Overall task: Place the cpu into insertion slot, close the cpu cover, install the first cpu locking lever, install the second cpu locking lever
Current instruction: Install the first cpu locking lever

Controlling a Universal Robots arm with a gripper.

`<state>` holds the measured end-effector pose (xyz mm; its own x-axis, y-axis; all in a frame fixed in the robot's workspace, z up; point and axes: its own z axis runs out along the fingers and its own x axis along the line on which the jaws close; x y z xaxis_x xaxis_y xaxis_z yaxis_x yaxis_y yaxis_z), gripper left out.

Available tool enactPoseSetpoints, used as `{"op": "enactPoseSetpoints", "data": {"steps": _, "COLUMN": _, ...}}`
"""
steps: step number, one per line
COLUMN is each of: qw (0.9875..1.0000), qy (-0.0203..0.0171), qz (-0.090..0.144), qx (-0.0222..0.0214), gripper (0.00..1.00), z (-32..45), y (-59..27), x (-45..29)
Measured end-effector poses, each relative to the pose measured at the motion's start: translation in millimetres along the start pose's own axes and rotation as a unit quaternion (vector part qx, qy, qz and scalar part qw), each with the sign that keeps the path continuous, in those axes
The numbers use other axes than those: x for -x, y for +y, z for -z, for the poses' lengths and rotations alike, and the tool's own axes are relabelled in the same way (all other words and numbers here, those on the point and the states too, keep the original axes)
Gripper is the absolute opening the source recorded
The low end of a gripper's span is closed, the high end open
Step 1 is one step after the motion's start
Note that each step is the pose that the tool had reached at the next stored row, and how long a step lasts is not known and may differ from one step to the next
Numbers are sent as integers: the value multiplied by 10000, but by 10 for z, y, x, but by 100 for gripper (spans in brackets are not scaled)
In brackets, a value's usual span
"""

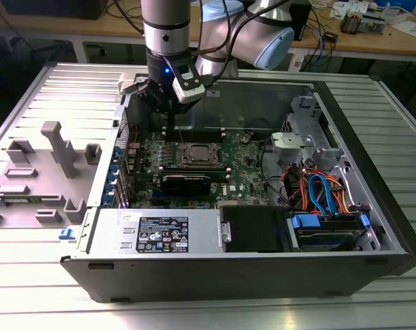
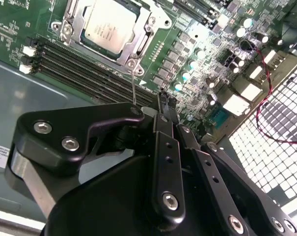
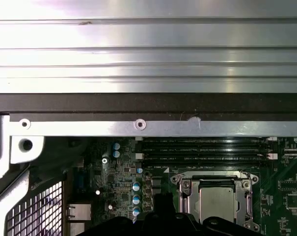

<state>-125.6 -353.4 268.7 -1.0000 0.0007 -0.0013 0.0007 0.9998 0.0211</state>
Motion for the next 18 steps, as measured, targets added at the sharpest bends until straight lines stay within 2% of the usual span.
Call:
{"op": "enactPoseSetpoints", "data": {"steps": 7, "qw": 10000, "qy": 0, "qz": 0, "qx": 0, "gripper": 11, "z": -31, "y": 71, "x": 0}}
{"op": "enactPoseSetpoints", "data": {"steps": 12, "qw": 10000, "qy": 0, "qz": 1, "qx": 0, "gripper": 11, "z": -53, "y": 85, "x": 18}}
{"op": "enactPoseSetpoints", "data": {"steps": 14, "qw": 10000, "qy": 1, "qz": 1, "qx": -1, "gripper": 11, "z": -55, "y": 88, "x": 43}}
{"op": "enactPoseSetpoints", "data": {"steps": 18, "qw": 10000, "qy": 1, "qz": 1, "qx": -4, "gripper": 11, "z": -58, "y": 92, "x": 162}}
